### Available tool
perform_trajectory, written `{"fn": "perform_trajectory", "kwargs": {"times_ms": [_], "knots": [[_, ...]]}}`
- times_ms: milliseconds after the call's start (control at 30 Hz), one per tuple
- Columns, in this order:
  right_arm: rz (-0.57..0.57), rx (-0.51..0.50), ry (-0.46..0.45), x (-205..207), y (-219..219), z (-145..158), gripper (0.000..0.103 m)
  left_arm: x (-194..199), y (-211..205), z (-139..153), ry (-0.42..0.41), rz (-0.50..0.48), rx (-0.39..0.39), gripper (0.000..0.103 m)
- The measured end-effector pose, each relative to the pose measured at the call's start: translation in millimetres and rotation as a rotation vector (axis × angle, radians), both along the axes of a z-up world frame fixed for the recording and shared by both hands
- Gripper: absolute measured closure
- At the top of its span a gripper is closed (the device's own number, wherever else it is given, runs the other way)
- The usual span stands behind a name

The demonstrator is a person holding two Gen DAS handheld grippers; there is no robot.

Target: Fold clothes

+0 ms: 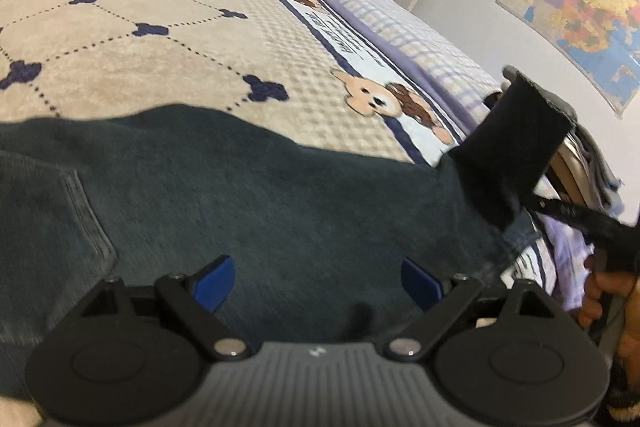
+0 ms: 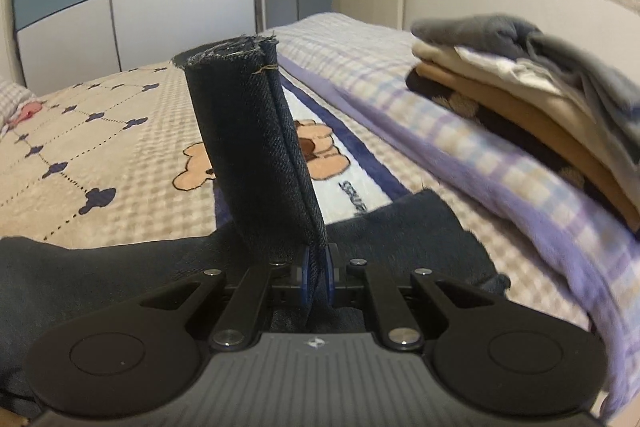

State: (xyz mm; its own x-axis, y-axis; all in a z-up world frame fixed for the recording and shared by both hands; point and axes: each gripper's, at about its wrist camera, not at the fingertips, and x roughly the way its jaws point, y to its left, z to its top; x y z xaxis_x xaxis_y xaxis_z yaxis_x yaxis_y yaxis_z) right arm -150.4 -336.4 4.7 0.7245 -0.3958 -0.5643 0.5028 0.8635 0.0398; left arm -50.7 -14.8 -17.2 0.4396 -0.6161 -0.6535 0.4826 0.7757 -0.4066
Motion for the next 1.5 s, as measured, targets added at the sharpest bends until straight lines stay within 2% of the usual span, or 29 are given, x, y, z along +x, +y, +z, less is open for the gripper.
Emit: {"fn": "perform_trajectory", "kwargs": {"times_ms": [100, 233, 400, 500, 667, 800, 933, 1033, 1133, 1167, 1200, 1233, 1333, 1400, 1500], "knots": [[-0.03, 0.038, -0.022, -7, -11, 0, 0.094, -15, -5, -3, -0.038, -0.025, 0.034, 0.012], [-0.09, 0.173, -0.078, -22, -37, -5, 0.087, -31, -3, -11, -0.065, -0.015, 0.029, 0.012], [-0.145, 0.311, -0.135, -37, -71, -13, 0.076, -47, 0, -11, -0.163, -0.005, 0.035, 0.012], [-0.179, 0.382, -0.167, -43, -93, -17, 0.071, -49, 4, -11, -0.179, 0.004, 0.012, 0.012], [-0.221, 0.548, -0.236, -52, -134, -20, 0.069, -47, 13, -6, -0.191, -0.006, -0.072, 0.012], [-0.234, 0.648, -0.237, -45, -155, -32, 0.069, -45, 11, -5, -0.201, -0.009, -0.129, 0.015], [-0.234, 0.752, -0.199, -31, -164, -49, 0.068, -43, -1, -11, -0.186, -0.051, -0.142, 0.015], [-0.257, 0.753, -0.112, -18, -162, -61, 0.069, -42, -17, -17, -0.198, -0.092, -0.084, 0.015], [-0.254, 0.678, -0.097, -5, -155, -59, 0.069, -41, -28, -23, -0.199, -0.12, -0.048, 0.015], [-0.251, 0.648, -0.087, 0, -153, -58, 0.071, -40, -31, -25, -0.199, -0.128, -0.038, 0.015], [-0.255, 0.628, -0.085, 2, -152, -57, 0.085, -39, -33, -27, -0.2, -0.134, -0.031, 0.015], [-0.26, 0.613, -0.09, 2, -152, -56, 0.094, -39, -34, -27, -0.203, -0.138, -0.028, 0.015], [-0.264, 0.607, -0.154, -6, -153, -48, 0.095, -39, -33, -27, -0.207, -0.137, -0.026, 0.017], [-0.255, 0.579, -0.204, -14, -152, -37, 0.095, -40, -30, -27, -0.208, -0.135, -0.026, 0.024], [-0.22, 0.522, -0.261, -25, -143, -20, 0.095, -40, -27, -27, -0.212, -0.137, -0.028, 0.027]]}}
